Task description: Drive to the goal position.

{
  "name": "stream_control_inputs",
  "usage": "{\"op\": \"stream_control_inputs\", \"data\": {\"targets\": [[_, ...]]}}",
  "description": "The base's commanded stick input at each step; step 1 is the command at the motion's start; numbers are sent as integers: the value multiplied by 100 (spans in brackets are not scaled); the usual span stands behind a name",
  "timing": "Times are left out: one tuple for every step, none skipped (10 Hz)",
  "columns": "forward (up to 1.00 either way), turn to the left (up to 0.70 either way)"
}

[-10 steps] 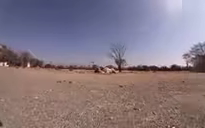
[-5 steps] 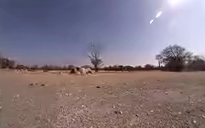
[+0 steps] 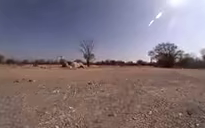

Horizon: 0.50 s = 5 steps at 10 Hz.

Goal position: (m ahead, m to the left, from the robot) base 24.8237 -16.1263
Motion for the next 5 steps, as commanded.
{"op": "stream_control_inputs", "data": {"targets": [[50,0],[50,0],[50,0],[47,0],[2,0]]}}
